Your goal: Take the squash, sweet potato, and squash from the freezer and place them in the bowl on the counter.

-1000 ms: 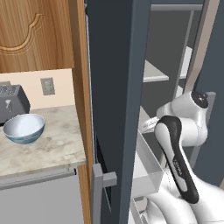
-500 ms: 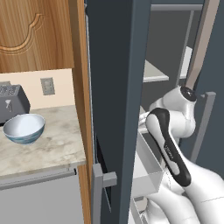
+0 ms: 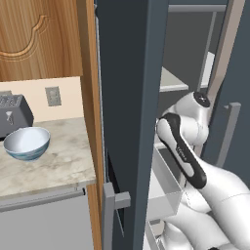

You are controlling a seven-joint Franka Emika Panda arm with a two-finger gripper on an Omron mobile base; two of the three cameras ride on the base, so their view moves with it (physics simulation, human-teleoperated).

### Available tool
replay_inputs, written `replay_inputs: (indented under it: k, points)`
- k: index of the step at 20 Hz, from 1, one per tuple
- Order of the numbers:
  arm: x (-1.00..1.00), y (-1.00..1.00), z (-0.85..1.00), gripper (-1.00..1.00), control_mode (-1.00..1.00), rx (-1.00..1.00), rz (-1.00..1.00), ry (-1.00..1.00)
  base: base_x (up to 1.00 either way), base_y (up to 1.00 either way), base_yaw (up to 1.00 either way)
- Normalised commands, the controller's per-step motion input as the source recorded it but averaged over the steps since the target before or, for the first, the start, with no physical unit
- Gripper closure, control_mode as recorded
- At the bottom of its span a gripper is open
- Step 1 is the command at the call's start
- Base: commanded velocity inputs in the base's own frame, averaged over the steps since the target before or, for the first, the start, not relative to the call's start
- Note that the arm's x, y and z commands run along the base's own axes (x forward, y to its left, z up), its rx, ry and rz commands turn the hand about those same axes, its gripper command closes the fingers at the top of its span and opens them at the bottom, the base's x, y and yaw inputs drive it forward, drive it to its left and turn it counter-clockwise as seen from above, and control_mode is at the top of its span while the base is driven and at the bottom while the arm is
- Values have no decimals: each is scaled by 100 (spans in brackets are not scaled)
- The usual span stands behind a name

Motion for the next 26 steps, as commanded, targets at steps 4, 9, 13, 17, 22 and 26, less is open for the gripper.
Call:
replay_inputs:
  k: [4, 9, 13, 17, 22, 26]
  points:
    - [38, 0, -16, -100, -100, 0, 0, 0, 0, 0, 0]
    - [34, 1, -29, -100, -100, 0, 0, 0, 0, 0, 0]
    - [23, 8, -26, -100, -100, 0, 0, 0, 0, 0, 0]
    - [20, 13, -18, -100, -100, 0, 0, 0, 0, 0, 0]
    - [37, 13, -15, -100, -100, 0, 0, 0, 0, 0, 0]
    - [43, 3, -5, -100, -100, 0, 0, 0, 0, 0, 0]
